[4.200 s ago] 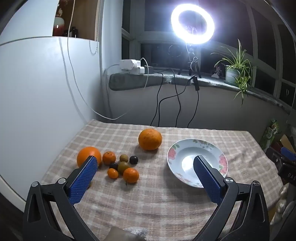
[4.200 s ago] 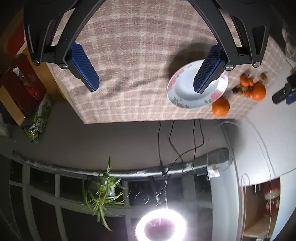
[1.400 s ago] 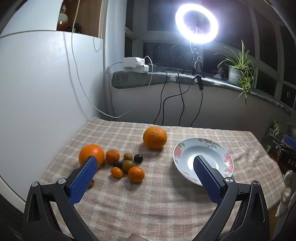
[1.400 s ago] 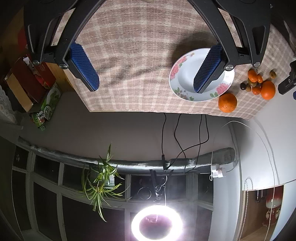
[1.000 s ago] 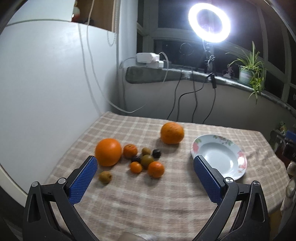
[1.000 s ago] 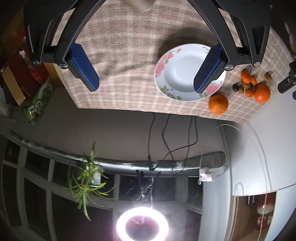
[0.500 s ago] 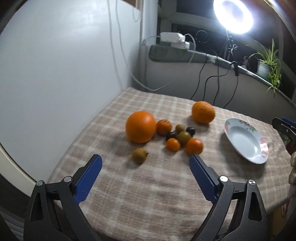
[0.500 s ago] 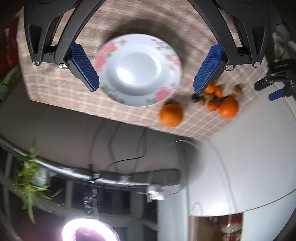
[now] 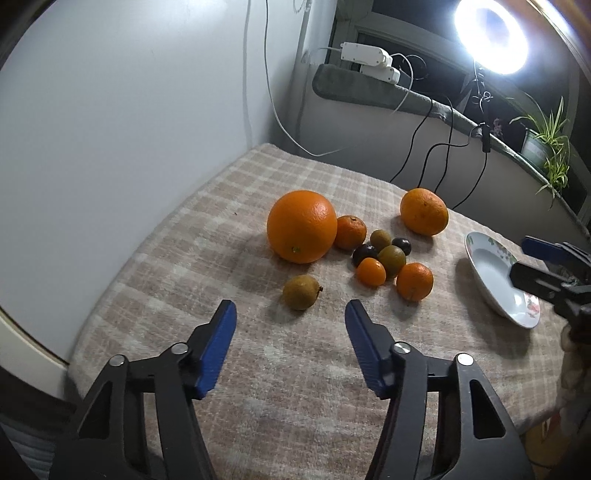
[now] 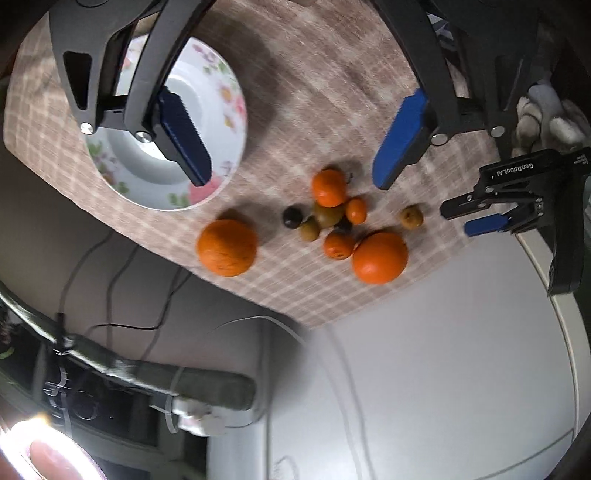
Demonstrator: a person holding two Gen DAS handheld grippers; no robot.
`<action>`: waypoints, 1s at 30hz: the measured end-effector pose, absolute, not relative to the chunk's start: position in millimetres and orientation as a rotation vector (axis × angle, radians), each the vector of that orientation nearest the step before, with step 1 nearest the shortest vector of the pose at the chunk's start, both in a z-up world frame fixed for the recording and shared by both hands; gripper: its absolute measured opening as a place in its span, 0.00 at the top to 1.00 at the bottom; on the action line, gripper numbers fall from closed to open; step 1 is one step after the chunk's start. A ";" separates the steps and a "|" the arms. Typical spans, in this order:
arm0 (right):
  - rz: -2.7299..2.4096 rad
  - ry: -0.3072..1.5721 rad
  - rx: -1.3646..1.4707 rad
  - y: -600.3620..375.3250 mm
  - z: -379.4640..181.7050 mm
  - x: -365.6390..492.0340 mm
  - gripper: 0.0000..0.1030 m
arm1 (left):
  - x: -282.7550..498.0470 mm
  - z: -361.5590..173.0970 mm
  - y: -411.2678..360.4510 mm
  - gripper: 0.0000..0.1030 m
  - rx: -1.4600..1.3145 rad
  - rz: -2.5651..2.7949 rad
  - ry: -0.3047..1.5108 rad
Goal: Organize fruits
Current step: 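Move both open tools toward the group of fruits, then close the left tool on a brown kiwi while the right tool grasps a tangerine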
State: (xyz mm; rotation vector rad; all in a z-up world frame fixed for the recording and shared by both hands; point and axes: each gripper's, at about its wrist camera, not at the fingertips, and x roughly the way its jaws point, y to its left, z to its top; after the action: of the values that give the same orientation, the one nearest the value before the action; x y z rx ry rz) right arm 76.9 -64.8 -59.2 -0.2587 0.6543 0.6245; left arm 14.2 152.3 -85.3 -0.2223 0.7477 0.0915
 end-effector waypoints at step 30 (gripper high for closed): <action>0.741 0.885 -0.346 0.1 -113.8 132.4 0.53 | 56.0 -115.5 148.8 0.67 -0.259 0.021 0.853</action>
State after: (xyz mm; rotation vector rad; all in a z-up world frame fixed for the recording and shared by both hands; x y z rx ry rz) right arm 132.4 0.1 -113.8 -0.3457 0.8855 0.7414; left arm 56.0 148.8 -115.5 -0.2594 0.8531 0.0214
